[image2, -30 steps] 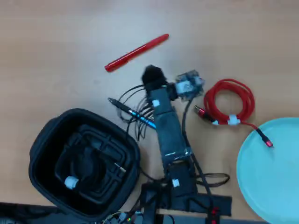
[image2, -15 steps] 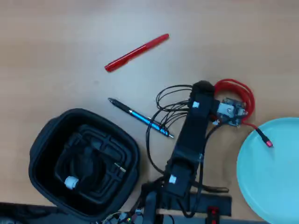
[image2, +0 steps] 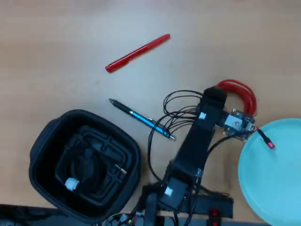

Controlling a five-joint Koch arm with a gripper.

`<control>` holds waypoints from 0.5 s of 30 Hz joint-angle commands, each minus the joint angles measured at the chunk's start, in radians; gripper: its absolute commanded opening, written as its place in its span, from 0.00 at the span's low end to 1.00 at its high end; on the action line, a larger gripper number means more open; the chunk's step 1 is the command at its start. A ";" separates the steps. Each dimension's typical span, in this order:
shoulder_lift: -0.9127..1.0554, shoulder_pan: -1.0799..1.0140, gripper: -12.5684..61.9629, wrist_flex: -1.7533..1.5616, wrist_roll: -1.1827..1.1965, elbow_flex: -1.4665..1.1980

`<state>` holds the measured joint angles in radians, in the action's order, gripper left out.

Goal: Put a black charging cable in a black bowl and put a red charging cable in a green bowl

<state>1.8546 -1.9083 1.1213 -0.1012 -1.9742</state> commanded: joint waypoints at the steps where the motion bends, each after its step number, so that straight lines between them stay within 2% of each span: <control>1: 0.063 -0.012 0.69 0.009 0.012 0.000; 15: 0.067 -0.167 0.69 -0.060 0.000 -0.130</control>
<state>1.8883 -2.0663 1.1137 -0.1012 -2.1292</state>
